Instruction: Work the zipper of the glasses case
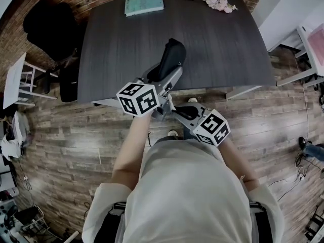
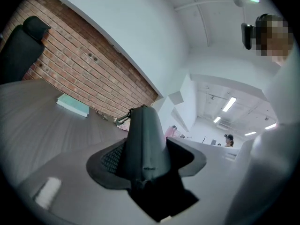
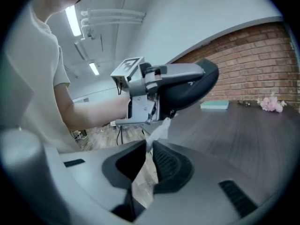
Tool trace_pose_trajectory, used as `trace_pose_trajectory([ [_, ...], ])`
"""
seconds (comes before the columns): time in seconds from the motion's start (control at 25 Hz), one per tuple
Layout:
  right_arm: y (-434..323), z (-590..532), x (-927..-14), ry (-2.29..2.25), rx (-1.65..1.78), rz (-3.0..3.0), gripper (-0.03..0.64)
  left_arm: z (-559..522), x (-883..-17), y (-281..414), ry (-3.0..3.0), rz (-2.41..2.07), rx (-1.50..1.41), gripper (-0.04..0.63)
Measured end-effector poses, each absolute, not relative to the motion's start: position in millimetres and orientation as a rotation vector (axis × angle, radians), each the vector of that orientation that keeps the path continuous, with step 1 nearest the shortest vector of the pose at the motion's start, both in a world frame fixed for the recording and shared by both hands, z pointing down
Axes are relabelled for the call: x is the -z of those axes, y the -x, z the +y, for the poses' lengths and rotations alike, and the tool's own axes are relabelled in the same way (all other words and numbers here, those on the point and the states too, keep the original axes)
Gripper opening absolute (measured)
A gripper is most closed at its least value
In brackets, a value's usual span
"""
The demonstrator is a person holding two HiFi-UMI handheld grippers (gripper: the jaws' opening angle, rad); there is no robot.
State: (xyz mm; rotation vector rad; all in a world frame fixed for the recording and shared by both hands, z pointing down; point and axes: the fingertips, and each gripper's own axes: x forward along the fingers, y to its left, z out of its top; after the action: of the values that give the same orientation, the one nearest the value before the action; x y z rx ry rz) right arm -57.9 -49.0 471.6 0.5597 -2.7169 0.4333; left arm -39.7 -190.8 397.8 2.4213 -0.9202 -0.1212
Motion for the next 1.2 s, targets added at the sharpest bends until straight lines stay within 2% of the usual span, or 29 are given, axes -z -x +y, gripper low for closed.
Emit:
trace_pose_trajectory([
  [0.08, 48.4, -56.5, -483.4, -0.606, -0.487, -2.69, 0.102, -199.3, -408.0, 44.3, -2.413, -0.952, 0.086, 0.256],
  [0.16, 37.1, -67.0, -492.1, -0.658, -0.537, -2.671, 0.109, -208.5, -421.6, 49.8, -2.388, -0.976, 0.058, 0.257],
  [0.28, 16.1, -89.1, -497.6, -0.763, -0.579, -2.65, 0.098, -219.4, -446.7, 56.1, -2.324, -0.998, 0.023, 0.257],
  [0.48, -17.1, -140.2, -493.5, -0.929, -0.595, -2.636, 0.025, -236.9, -490.4, 56.3, -2.219, -1.005, -0.037, 0.258],
  [0.64, -37.5, -179.8, -495.2, -1.01, -0.588, -2.608, 0.008, -252.1, -522.2, 50.4, -2.144, -0.999, -0.082, 0.258],
  [1.2, -77.7, -275.8, -508.8, -1.195, -0.598, -2.534, 0.003, -296.7, -606.3, 30.7, -1.947, -1.038, -0.346, 0.258],
])
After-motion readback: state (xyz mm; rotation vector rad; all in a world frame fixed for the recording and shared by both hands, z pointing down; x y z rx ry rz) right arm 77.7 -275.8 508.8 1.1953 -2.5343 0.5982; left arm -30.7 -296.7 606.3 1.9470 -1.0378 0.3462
